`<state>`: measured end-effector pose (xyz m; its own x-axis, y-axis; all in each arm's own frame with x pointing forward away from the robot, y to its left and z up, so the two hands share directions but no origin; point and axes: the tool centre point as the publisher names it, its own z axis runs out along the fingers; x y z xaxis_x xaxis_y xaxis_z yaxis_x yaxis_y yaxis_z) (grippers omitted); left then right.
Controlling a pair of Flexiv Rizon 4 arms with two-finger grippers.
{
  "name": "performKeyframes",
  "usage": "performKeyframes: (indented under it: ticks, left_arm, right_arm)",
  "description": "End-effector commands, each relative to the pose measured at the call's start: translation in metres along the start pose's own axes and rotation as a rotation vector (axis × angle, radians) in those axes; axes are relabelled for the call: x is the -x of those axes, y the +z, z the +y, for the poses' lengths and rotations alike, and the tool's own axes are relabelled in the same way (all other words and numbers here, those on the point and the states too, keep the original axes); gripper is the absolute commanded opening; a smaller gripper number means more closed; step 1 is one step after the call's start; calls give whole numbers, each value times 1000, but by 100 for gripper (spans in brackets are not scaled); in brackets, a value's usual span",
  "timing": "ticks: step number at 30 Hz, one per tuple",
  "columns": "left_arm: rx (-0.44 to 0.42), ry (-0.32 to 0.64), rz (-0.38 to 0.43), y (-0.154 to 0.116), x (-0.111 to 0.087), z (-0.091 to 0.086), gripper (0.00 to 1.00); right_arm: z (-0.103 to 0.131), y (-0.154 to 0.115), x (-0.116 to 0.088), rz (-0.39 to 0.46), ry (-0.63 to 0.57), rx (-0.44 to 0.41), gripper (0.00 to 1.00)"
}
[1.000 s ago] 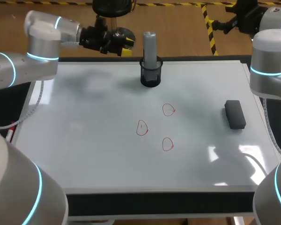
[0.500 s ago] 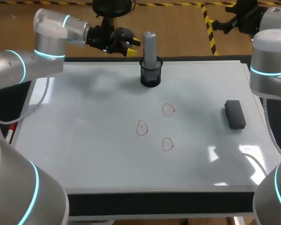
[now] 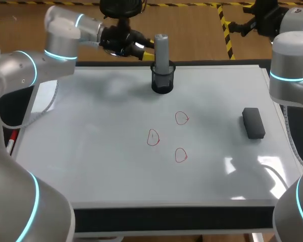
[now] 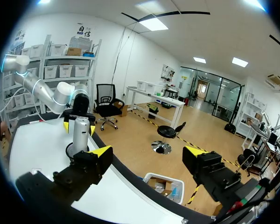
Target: Pick up the inspection probe, press it on each red-marked spot on the whiteboard one by one, put down the probe, pick up the eraser, and wipe off all the red marks.
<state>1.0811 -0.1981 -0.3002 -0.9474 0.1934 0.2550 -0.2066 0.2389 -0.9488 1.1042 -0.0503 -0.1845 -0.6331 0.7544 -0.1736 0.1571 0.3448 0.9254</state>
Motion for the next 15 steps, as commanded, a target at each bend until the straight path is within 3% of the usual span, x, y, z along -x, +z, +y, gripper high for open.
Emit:
performKeyframes:
  ticks: [1,15]
  left_arm:
    - [9,-2,149,5,14,2,100]
    - [-10,12,194,23,11,-3,100]
  right_arm:
    - [0,0,0,0,0,0,100]
    - [0,0,0,0,0,0,100]
